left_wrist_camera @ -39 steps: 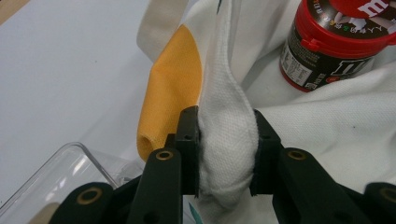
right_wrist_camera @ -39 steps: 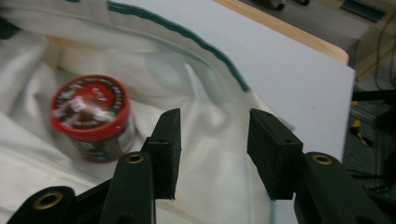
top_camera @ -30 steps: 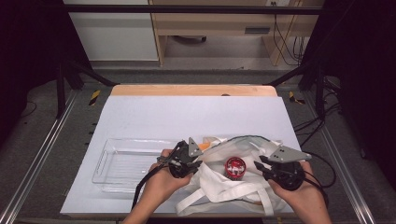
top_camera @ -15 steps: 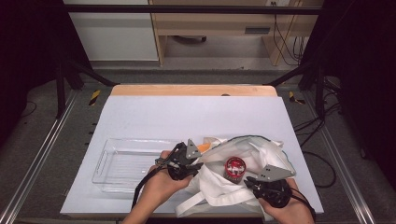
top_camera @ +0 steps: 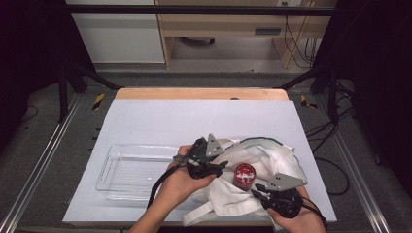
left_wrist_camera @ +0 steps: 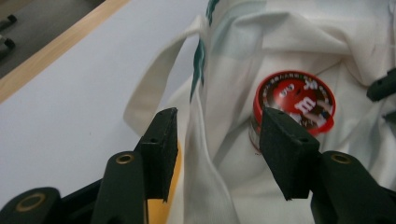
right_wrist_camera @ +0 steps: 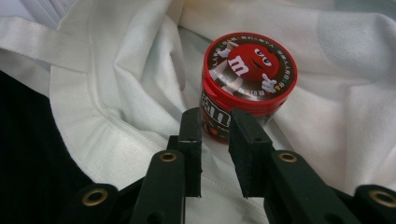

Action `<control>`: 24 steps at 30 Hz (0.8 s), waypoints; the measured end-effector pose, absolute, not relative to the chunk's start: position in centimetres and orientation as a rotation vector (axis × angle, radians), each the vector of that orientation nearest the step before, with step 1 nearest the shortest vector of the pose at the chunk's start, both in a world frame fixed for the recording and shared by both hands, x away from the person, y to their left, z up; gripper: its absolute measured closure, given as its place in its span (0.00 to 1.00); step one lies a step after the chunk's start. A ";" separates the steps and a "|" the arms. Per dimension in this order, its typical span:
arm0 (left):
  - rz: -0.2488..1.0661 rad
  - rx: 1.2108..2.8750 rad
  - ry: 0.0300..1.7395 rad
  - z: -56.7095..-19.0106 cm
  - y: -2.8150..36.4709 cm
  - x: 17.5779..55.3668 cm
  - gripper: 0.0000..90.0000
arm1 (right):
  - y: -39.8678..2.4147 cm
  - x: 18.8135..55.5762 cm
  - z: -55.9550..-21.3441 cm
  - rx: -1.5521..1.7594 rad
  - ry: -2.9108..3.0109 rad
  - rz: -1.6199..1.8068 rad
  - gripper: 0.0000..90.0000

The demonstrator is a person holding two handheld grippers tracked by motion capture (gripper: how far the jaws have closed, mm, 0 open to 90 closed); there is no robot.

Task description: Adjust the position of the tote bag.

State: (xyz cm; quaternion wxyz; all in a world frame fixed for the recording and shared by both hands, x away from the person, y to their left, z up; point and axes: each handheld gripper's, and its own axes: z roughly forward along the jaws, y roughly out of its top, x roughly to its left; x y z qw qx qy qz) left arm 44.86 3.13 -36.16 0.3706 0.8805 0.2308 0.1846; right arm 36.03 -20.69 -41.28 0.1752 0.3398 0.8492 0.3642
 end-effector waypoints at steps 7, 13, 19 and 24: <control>0.426 2.341 0.603 -36.6 0.5 47.5 0.61 | -20.5 36.1 -41.6 0.940 2.435 1.039 0.83; 0.395 2.379 0.620 -37.5 0.5 48.1 0.95 | -20.1 35.9 -41.9 0.918 2.464 1.023 0.82; 0.387 2.359 0.633 -37.7 1.1 47.9 0.96 | -18.8 36.1 -40.7 0.860 2.465 1.069 0.76; 0.389 2.360 0.624 -37.5 1.0 47.6 0.96 | -16.4 36.0 -41.0 0.793 2.535 1.058 0.71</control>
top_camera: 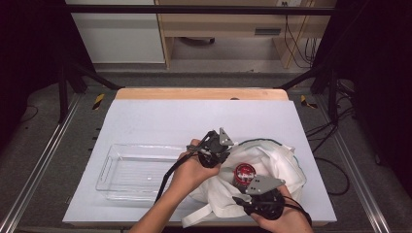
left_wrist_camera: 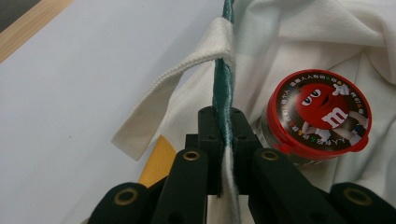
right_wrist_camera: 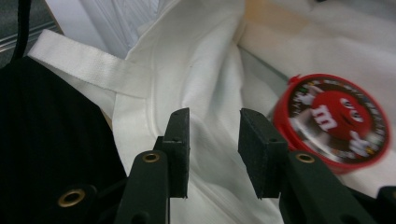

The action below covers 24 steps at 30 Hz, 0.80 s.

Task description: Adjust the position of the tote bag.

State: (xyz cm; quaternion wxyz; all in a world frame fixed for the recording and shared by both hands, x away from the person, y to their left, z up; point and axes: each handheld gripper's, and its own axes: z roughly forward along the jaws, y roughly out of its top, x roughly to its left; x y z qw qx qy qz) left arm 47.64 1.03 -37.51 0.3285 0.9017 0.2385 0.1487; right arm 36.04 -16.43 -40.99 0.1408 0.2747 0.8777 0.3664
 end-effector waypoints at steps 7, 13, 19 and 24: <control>0.390 2.359 0.656 -37.6 1.4 48.2 0.97 | -15.5 36.4 -42.4 0.803 2.591 0.991 0.93; 0.382 2.374 0.714 -37.9 1.3 49.4 0.97 | -15.9 35.6 -43.0 0.808 2.588 1.044 0.98; 0.394 2.385 0.750 -38.0 0.9 50.8 0.97 | -16.1 35.0 -43.7 0.792 2.604 1.089 1.00; 0.425 2.403 0.766 -38.0 0.2 51.7 0.97 | -16.3 34.9 -43.8 0.786 2.613 1.101 1.00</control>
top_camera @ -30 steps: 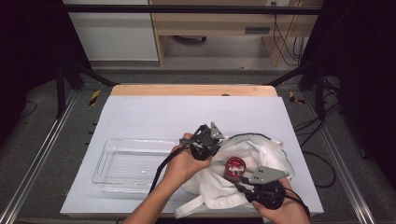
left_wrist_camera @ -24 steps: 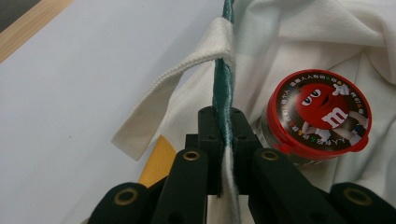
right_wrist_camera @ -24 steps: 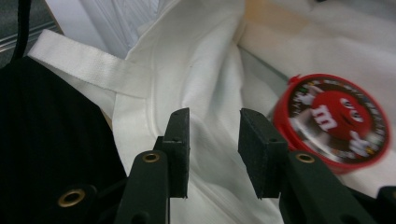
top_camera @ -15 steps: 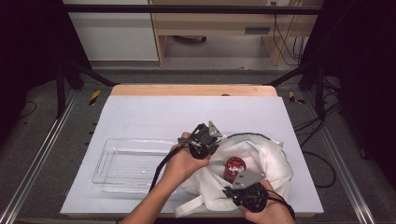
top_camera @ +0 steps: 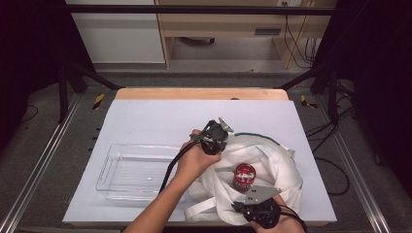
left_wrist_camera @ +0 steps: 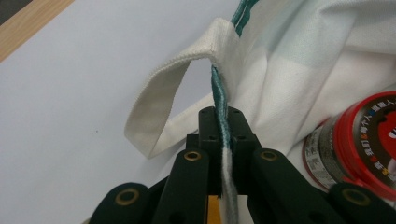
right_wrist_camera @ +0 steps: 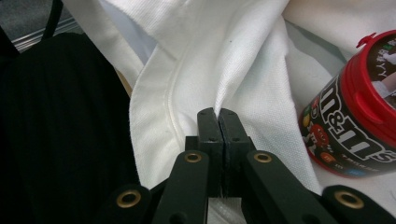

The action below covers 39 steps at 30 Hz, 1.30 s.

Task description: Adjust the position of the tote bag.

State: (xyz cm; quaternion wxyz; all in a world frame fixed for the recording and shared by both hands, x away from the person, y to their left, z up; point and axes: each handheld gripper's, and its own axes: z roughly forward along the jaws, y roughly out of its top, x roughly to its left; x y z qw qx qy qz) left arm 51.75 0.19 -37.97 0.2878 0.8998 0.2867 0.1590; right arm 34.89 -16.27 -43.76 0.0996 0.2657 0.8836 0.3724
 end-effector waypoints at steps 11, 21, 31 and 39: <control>0.439 2.411 0.796 -38.3 -0.1 53.3 0.97 | -16.5 34.8 -44.0 0.785 2.648 1.151 1.00; 0.467 2.410 0.801 -38.3 -0.3 53.9 0.97 | -16.6 34.7 -43.9 0.770 2.668 1.160 1.00; 0.465 2.427 0.824 -39.0 -0.8 54.8 0.97 | -16.6 34.4 -44.2 0.749 2.687 1.175 1.00; 0.472 2.434 0.824 -39.2 -1.1 54.9 0.97 | -16.6 34.5 -44.4 0.751 2.691 1.186 1.00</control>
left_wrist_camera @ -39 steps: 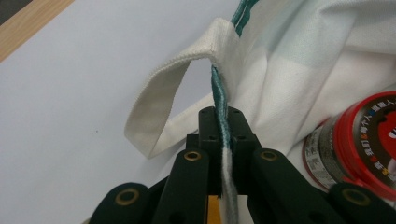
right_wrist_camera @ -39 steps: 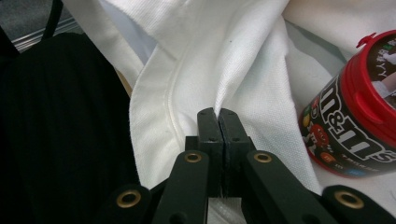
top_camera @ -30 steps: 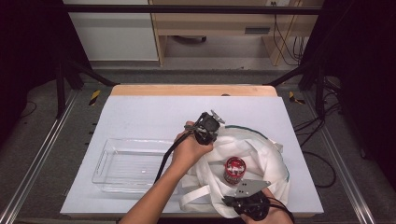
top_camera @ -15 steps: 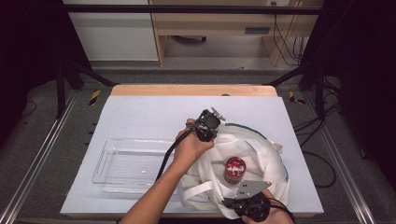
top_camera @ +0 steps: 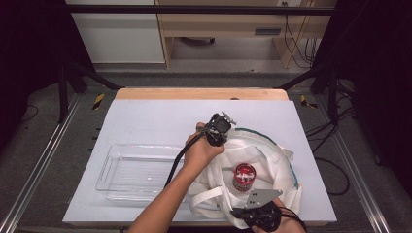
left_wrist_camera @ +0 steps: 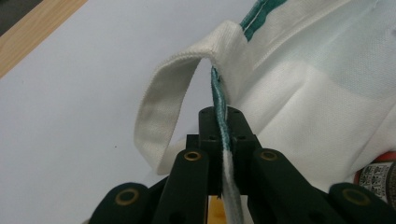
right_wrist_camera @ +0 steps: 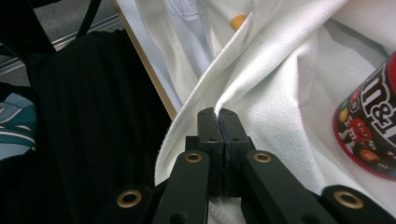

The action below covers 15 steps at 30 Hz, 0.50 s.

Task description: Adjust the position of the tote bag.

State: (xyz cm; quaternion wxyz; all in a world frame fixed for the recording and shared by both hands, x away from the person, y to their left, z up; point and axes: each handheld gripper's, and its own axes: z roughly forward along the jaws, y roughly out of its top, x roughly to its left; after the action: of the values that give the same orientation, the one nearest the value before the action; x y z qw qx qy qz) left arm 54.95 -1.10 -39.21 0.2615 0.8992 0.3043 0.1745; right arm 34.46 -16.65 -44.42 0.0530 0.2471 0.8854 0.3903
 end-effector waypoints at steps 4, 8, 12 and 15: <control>0.468 2.438 0.826 -39.4 -1.2 55.1 0.97 | -16.6 34.5 -44.5 0.751 2.694 1.188 1.00; 0.466 2.442 0.832 -39.6 -1.2 55.3 0.97 | -16.6 34.4 -44.6 0.750 2.695 1.185 1.00; 0.470 2.451 0.834 -39.8 -1.3 55.3 0.97 | -16.6 34.4 -44.6 0.736 2.702 1.180 1.00; 0.480 2.460 0.835 -40.0 -1.6 55.4 0.97 | -16.5 34.3 -44.6 0.736 2.703 1.179 1.00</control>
State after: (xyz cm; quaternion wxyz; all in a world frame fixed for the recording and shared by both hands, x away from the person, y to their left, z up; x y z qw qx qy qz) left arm 55.39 -1.57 -39.98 0.2473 0.9023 0.3062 0.1759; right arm 34.34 -16.48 -44.59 0.0510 0.2419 0.8881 0.3875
